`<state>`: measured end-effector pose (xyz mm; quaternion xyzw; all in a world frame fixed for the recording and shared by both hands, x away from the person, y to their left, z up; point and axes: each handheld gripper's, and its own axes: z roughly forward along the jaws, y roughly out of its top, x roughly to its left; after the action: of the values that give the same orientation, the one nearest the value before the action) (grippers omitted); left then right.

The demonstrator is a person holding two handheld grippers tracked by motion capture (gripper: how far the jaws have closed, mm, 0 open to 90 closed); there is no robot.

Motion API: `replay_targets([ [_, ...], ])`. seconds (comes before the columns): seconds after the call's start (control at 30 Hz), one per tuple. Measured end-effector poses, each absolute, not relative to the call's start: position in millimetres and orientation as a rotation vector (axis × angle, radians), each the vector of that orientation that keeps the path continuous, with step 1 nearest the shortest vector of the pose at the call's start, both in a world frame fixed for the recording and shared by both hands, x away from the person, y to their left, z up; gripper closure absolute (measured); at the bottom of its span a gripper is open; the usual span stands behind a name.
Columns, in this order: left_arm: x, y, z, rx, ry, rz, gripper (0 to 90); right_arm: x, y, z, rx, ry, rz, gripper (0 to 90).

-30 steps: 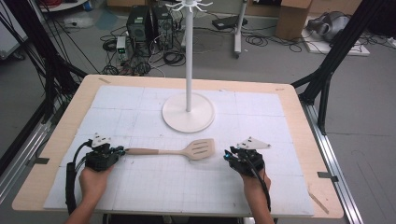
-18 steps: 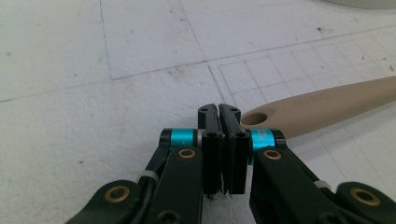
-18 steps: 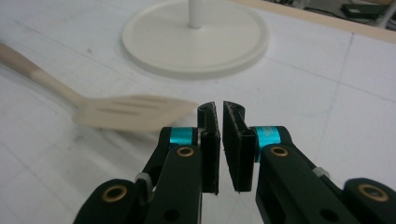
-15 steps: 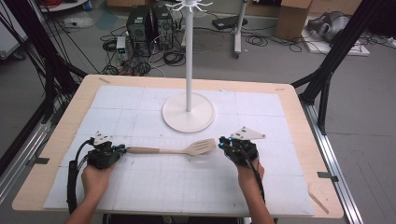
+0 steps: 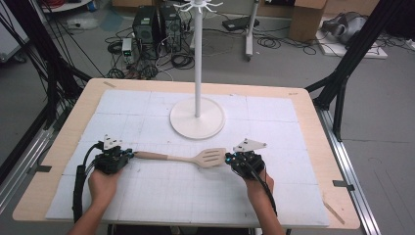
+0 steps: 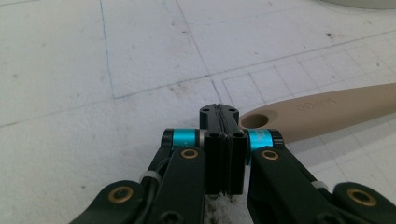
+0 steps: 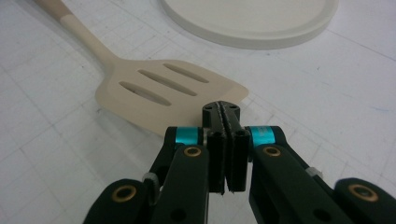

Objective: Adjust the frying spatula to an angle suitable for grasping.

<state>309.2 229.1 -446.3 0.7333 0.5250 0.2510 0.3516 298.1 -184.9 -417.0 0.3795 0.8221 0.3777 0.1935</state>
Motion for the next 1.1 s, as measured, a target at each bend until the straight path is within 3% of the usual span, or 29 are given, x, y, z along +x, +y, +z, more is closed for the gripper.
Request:
replay_targets([
  [0.83,329.9,229.3,-445.9,1.806,1.326,0.596,89.4,272.8,-189.3,-420.3,1.030,2.375,1.083,89.1],
  [1.1,328.8,220.1,-449.2,1.842,1.270,0.550,89.4,267.9,-208.4,-415.9,1.081,2.307,1.144,84.4],
])
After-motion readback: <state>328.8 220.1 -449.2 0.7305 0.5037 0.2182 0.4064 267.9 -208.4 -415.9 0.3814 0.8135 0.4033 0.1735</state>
